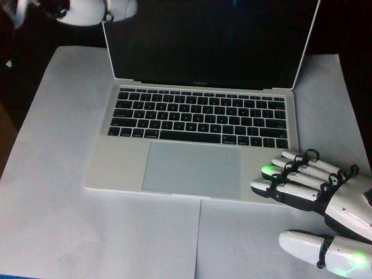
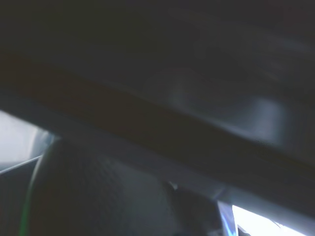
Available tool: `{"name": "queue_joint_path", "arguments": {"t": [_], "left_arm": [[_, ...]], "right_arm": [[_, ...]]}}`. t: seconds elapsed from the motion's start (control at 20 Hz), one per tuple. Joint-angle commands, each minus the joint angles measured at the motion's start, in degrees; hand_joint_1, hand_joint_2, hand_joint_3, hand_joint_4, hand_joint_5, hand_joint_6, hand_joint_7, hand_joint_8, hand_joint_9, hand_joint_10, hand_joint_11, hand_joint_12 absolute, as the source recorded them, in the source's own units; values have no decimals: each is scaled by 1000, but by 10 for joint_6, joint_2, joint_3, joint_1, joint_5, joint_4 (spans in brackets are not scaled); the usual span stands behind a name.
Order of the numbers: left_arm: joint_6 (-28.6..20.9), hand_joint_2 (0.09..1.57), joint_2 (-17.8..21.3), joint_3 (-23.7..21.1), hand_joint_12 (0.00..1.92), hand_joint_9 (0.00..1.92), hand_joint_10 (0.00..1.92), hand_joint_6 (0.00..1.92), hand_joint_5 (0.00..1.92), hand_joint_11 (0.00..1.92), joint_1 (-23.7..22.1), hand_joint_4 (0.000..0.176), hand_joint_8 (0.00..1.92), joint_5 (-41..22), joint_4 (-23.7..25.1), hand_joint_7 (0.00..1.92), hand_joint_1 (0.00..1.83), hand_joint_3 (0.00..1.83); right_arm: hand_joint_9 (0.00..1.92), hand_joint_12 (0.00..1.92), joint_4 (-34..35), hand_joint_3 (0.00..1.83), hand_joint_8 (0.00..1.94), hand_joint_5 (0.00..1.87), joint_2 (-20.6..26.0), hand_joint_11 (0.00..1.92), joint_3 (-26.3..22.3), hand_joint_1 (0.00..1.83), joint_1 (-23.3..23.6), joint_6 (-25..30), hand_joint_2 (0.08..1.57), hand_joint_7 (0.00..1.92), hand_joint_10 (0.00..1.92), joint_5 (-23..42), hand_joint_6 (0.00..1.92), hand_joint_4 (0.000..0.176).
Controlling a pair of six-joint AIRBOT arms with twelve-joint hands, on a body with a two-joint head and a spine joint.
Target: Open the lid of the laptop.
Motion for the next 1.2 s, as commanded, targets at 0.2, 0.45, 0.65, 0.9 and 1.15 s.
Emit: {"name": "queue_joint_path", "arguments": {"t": [0.2, 0.45, 0.65, 0.9, 1.15], "left_arm": [[-24, 932, 47, -63, 21, 49, 1, 8, 176, 0, 45, 176, 4, -150, 26, 168, 705, 0], [-68, 907, 99, -130, 234, 88, 3, 0, 178, 0, 133, 158, 1, -246, 29, 184, 569, 5], [-71, 930, 137, -170, 82, 105, 0, 1, 239, 0, 167, 111, 1, -289, 35, 214, 704, 3], [-71, 908, 146, -139, 107, 90, 0, 0, 221, 0, 110, 137, 1, -265, 42, 182, 574, 2], [-71, 837, 184, -178, 0, 16, 5, 0, 189, 0, 113, 176, 7, -317, 64, 134, 640, 0]], "right_arm": [[208, 89, -1, 0, 10, 310, -11, 113, 0, 0, -4, 9, 1383, 262, 16, -42, 11, 0], [253, 109, 11, 0, 11, 336, -9, 171, 3, 0, -4, 9, 1374, 302, 14, -28, 8, 0], [238, 110, 25, 0, 1, 325, -4, 170, 3, 0, -4, 9, 1355, 283, 3, 2, 1, 0], [243, 116, 28, 3, 3, 327, -8, 173, 2, 0, -4, 9, 1387, 300, 1, 1, 0, 0], [267, 124, 36, 2, 8, 327, -6, 193, 2, 0, -4, 9, 1388, 317, 11, 1, 6, 0]]}}
